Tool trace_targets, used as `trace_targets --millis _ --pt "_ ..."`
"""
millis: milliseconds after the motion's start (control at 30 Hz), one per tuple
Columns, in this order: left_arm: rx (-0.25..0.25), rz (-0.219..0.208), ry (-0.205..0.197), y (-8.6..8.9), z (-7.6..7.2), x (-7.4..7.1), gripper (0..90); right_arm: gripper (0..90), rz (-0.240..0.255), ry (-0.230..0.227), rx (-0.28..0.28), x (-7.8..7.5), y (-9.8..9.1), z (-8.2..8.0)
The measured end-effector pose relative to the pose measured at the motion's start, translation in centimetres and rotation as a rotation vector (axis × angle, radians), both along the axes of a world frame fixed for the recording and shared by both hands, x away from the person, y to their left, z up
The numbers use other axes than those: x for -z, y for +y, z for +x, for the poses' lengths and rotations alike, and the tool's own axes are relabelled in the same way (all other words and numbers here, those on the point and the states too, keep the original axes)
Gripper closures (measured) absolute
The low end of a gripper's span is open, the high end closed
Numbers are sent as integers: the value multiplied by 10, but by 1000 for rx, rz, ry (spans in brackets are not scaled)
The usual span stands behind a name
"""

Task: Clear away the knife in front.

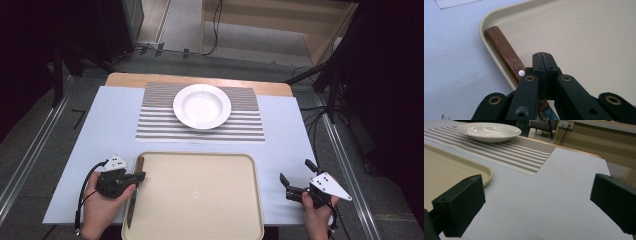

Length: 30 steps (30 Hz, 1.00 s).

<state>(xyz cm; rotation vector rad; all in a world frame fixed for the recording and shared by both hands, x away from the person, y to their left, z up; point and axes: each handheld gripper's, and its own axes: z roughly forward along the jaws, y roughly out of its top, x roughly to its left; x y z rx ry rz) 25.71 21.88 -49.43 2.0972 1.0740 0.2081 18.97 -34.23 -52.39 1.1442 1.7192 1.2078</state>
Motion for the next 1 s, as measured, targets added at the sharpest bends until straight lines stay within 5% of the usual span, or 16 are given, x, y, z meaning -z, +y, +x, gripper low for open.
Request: trace_targets --millis 167,500,633,767,1000 --pt "6 -36 -28 3 -1 -1 868 0 2 0 1 0 0 0" --pt "20 -159 -148 9 -7 -13 520 0 5 -2 -1 0 0 0" --pt "5 -176 -195 13 -10 -17 365 0 4 0 -2 0 0 0" --pt "29 -238 -211 20 -11 -21 276 0 2 0 -2 0 0 0" --pt "33 -265 -239 29 -12 -24 37 0 2 0 -2 0 0 0"
